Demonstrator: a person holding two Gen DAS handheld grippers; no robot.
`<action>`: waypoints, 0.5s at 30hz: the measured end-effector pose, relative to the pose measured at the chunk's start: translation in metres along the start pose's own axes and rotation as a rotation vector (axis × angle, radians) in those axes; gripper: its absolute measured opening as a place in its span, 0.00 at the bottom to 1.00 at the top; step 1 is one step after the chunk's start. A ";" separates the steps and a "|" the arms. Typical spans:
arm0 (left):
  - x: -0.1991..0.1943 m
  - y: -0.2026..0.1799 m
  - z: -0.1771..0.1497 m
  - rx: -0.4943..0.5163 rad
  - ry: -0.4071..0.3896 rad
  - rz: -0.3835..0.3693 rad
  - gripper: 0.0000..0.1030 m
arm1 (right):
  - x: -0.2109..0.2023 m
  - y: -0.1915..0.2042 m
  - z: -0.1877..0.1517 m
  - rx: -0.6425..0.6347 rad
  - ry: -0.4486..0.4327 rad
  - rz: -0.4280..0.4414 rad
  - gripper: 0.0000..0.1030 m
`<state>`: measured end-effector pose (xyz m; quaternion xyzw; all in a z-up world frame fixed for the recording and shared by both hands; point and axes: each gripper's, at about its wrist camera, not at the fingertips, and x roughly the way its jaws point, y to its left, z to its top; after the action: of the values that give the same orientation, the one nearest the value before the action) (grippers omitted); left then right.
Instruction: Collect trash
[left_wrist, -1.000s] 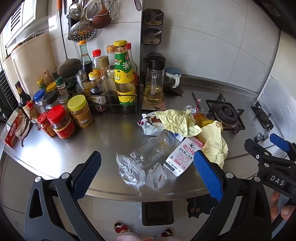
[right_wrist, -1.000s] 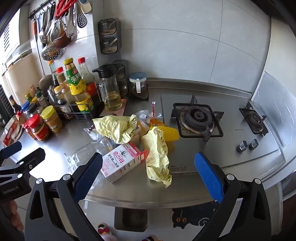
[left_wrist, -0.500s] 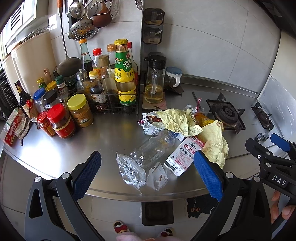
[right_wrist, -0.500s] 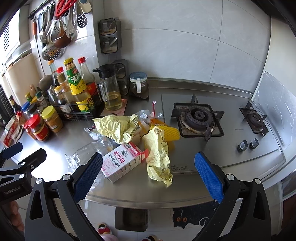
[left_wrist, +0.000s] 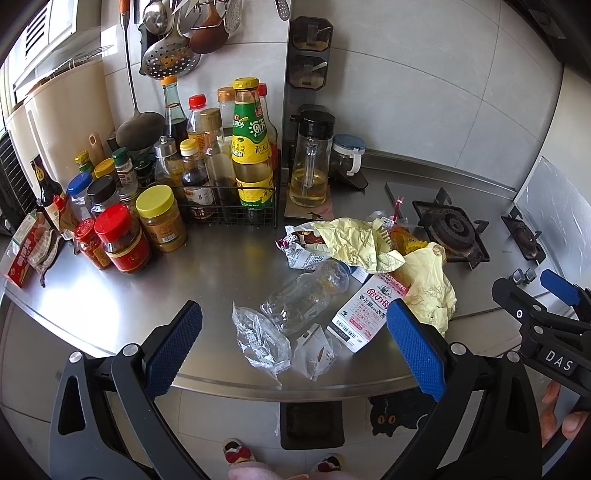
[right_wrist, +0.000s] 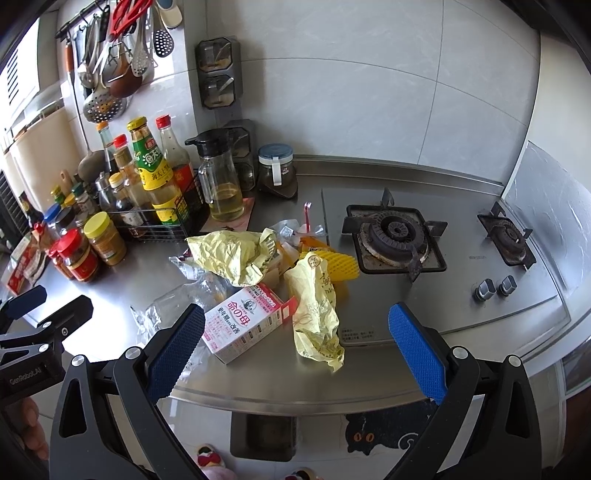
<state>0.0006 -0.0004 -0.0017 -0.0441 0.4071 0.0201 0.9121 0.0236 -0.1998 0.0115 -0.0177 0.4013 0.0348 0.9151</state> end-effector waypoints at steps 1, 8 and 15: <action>-0.001 0.000 0.000 0.001 -0.001 0.001 0.92 | 0.000 0.000 0.000 0.001 0.000 0.001 0.97; -0.002 0.000 0.001 0.000 -0.002 0.002 0.92 | -0.001 0.000 0.000 0.000 0.000 0.001 0.97; -0.003 0.001 0.001 0.002 -0.002 0.003 0.92 | -0.003 0.001 0.000 -0.002 -0.001 -0.003 0.97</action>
<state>-0.0009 0.0005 0.0017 -0.0425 0.4063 0.0212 0.9125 0.0221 -0.1992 0.0135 -0.0190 0.4006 0.0338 0.9154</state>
